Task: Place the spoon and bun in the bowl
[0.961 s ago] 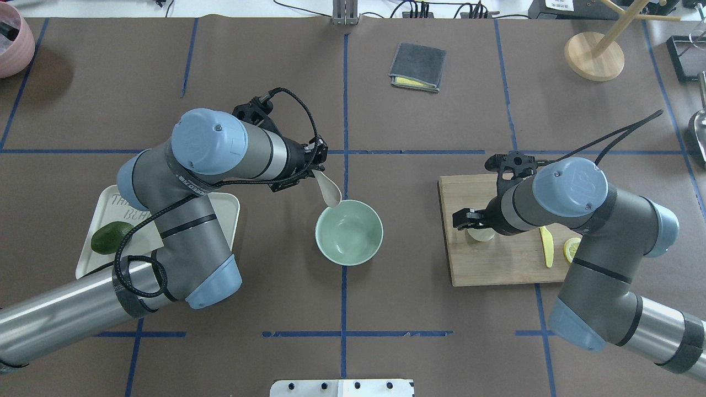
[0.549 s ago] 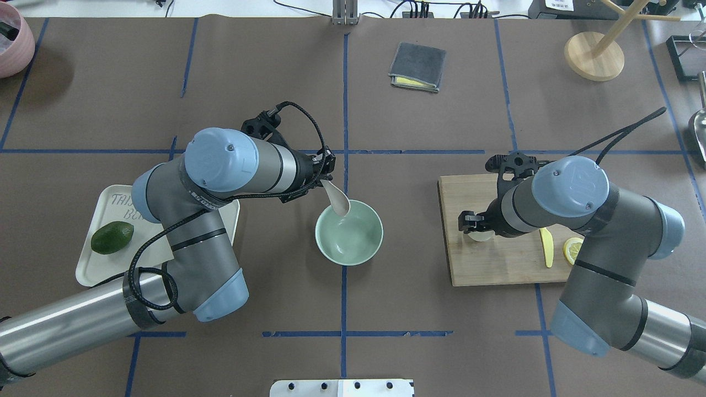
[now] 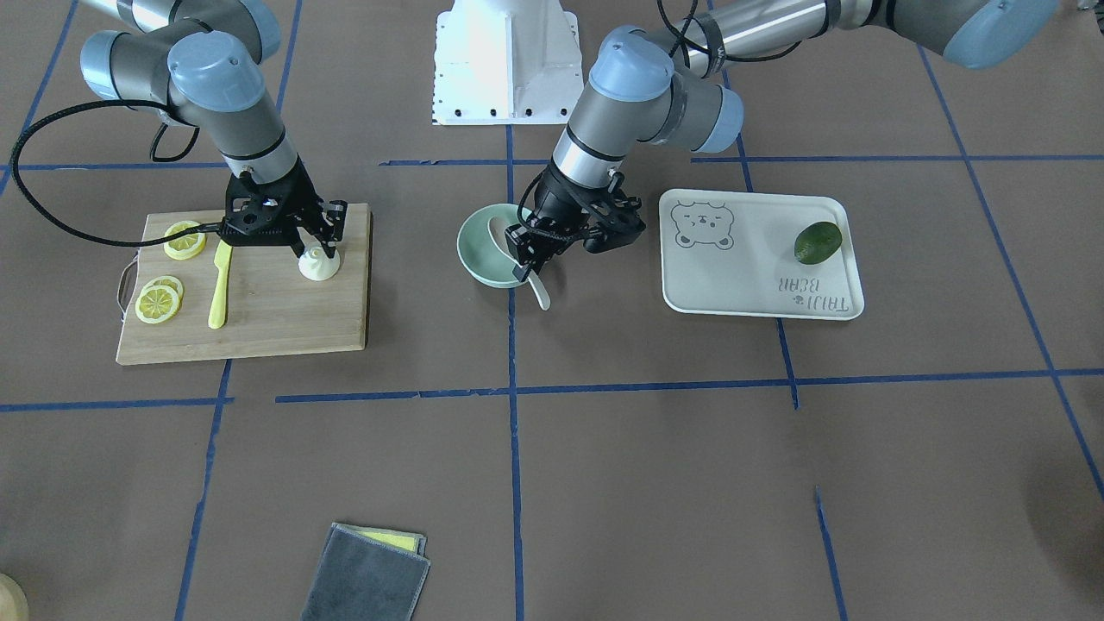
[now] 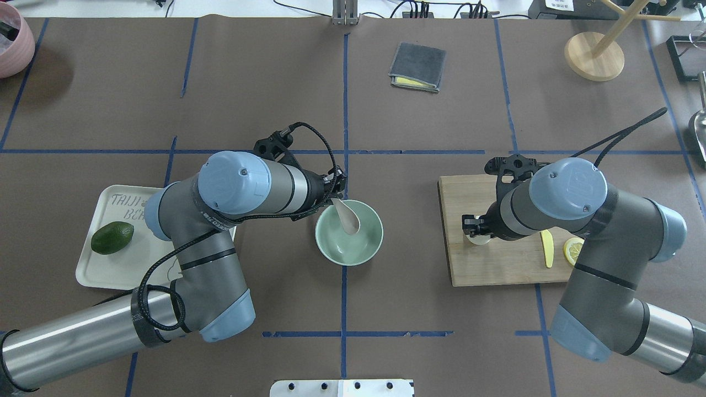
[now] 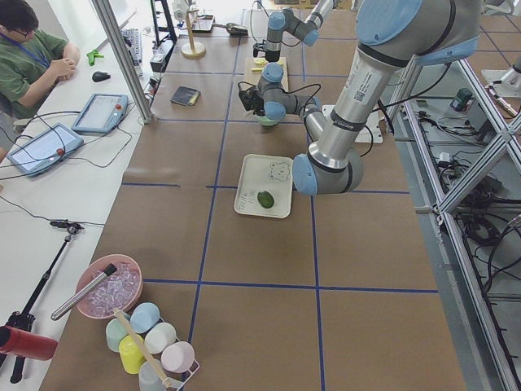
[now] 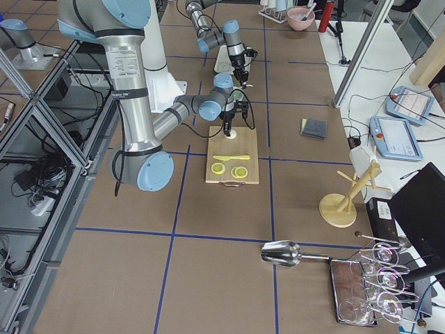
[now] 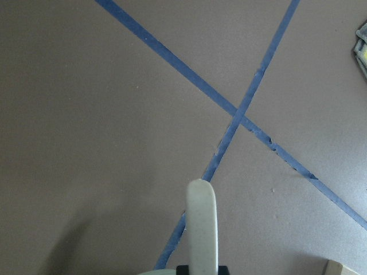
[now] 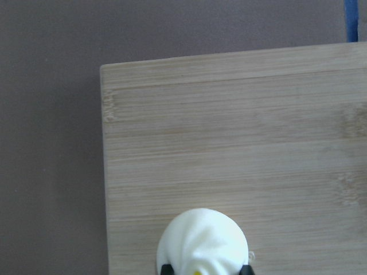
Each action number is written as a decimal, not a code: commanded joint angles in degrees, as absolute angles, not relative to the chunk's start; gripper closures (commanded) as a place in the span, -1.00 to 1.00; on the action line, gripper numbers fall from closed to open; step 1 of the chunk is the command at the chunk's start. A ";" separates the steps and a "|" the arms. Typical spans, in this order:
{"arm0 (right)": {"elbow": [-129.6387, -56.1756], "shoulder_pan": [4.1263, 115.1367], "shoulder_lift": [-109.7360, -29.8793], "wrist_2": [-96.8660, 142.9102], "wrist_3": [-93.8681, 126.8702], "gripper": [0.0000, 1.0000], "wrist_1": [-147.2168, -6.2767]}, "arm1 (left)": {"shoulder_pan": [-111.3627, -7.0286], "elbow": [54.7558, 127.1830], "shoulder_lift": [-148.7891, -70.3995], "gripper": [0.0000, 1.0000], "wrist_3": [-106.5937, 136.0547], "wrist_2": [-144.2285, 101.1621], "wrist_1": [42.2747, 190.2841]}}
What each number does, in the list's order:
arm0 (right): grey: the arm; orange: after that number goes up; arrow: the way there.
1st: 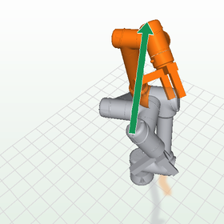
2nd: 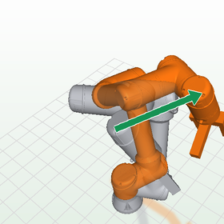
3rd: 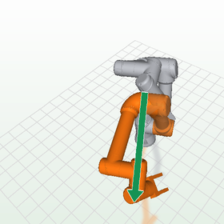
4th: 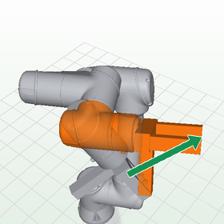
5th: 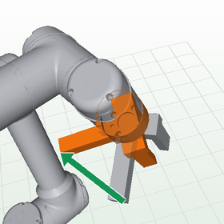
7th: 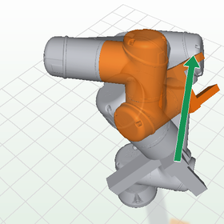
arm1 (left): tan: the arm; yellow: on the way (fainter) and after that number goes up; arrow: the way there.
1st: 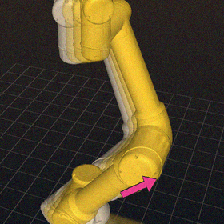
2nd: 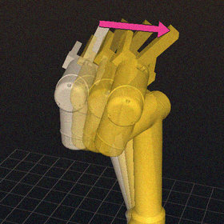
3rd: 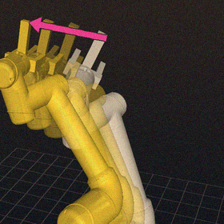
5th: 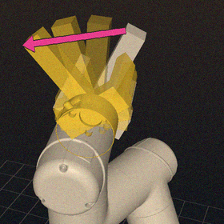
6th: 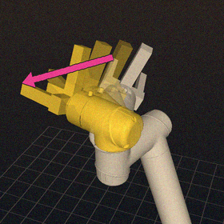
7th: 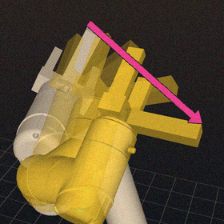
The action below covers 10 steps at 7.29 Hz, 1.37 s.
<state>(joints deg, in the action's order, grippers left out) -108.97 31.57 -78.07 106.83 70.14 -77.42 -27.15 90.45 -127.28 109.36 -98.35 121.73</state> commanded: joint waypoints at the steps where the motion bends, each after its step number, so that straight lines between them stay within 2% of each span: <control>1: -109.42 31.73 -77.61 107.14 70.14 0.82 -77.43 | -26.89 90.44 -127.27 1.00 108.99 -98.35 121.73; 2: -109.51 32.51 -77.26 107.23 70.14 0.93 -77.43 | -26.89 90.53 -127.27 -0.08 108.81 -98.35 121.73; 3: -110.21 33.04 -77.26 107.49 70.05 0.98 -77.43 | -26.89 90.70 -127.18 -0.99 108.72 -98.26 121.64; 5: -111.79 33.66 -76.30 107.40 70.05 0.98 -77.43 | -27.33 96.04 -126.48 -1.00 107.15 -98.79 119.98; 7: -111.53 33.58 -70.34 107.31 71.01 0.99 -79.09 | -30.12 103.50 -126.39 -1.00 97.69 -99.14 106.07; 8: -110.40 33.05 -66.40 107.23 73.10 0.99 -79.28 | -32.93 106.23 -124.99 -1.00 91.12 -101.32 99.91; 10: -104.09 29.63 -56.56 106.62 78.46 0.98 -79.10 | -36.55 111.51 -117.90 -1.00 78.80 -101.60 98.70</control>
<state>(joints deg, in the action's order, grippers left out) -107.71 31.44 -62.33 107.06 75.38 -79.12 -34.38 108.29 -121.86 85.98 -101.21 100.19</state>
